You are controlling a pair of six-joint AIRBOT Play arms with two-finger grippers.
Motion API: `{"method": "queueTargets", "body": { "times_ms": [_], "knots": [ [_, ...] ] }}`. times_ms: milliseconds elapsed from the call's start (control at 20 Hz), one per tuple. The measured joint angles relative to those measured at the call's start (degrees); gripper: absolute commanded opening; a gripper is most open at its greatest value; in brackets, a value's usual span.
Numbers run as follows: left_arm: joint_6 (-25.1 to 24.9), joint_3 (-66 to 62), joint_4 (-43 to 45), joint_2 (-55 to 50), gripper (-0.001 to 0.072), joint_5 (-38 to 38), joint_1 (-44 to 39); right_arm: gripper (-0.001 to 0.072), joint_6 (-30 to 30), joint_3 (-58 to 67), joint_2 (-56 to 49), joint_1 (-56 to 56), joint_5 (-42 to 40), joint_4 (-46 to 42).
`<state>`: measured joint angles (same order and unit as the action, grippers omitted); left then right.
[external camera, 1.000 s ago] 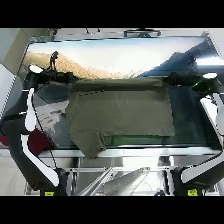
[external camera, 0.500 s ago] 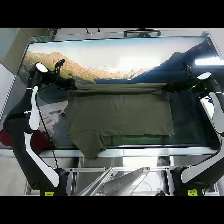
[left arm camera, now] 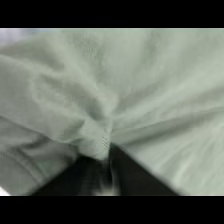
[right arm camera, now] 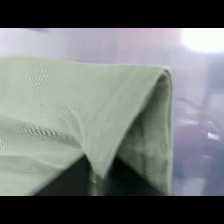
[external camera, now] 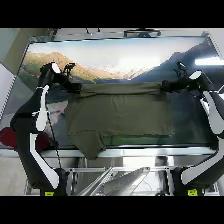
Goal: Fold the shirts.
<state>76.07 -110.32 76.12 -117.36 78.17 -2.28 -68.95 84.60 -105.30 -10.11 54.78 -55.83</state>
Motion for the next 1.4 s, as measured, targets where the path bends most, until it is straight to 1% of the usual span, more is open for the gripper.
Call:
{"method": "queueTargets", "body": {
  "times_ms": [50, 250, 400, 500, 600, 700, 800, 1000, 1200, 1400],
  "knots": [
    [0.1, 0.0, 0.5, 0.6, 0.0672, 0.3, -0.4, 0.0390, -0.2, 0.0, 0.6, 0.2, 0.7, -1.0],
    [0.8, 0.0, 1.7, 6.1, 0.0673, 2.0, -0.9, 0.0391, -1.7, 0.0, 7.1, 0.1, 3.3, -6.0],
    [1.8, 2.1, 1.4, 12.8, 0.0673, 5.0, -0.2, 0.0389, -5.8, -0.4, 13.5, -1.7, 8.0, -12.7],
    [2.4, 7.7, 0.1, 18.4, 0.0674, 6.5, 0.5, 0.0390, -8.1, -2.9, 17.1, -4.0, 12.5, -15.4],
    [2.7, 18.1, -1.1, 26.2, 0.0674, 7.0, 1.1, 0.0391, -9.6, -8.3, 20.7, -6.8, 16.5, -16.9],
    [3.1, 30.3, -1.9, 34.3, 0.0673, 6.1, 1.5, 0.0390, -10.5, -15.5, 24.0, -9.7, 18.5, -17.4],
    [4.0, 42.2, -2.7, 42.3, 0.0673, 3.9, 1.6, 0.0390, -10.3, -23.0, 26.2, -12.3, 19.0, -16.4],
    [5.1, 61.2, -7.1, 55.8, 0.0674, -1.3, 1.8, 0.0389, -5.9, -32.9, 26.8, -14.1, 16.9, -10.6],
    [6.5, 74.0, -11.4, 65.1, 0.0673, -4.4, 1.8, 0.0381, -1.7, -36.8, 24.2, -14.4, 16.1, -5.7],
    [8.9, 83.1, -13.5, 72.3, 0.0673, -7.5, 1.8, 0.0380, 1.6, -37.9, 21.3, -13.4, 16.8, -0.6]
  ]
}}
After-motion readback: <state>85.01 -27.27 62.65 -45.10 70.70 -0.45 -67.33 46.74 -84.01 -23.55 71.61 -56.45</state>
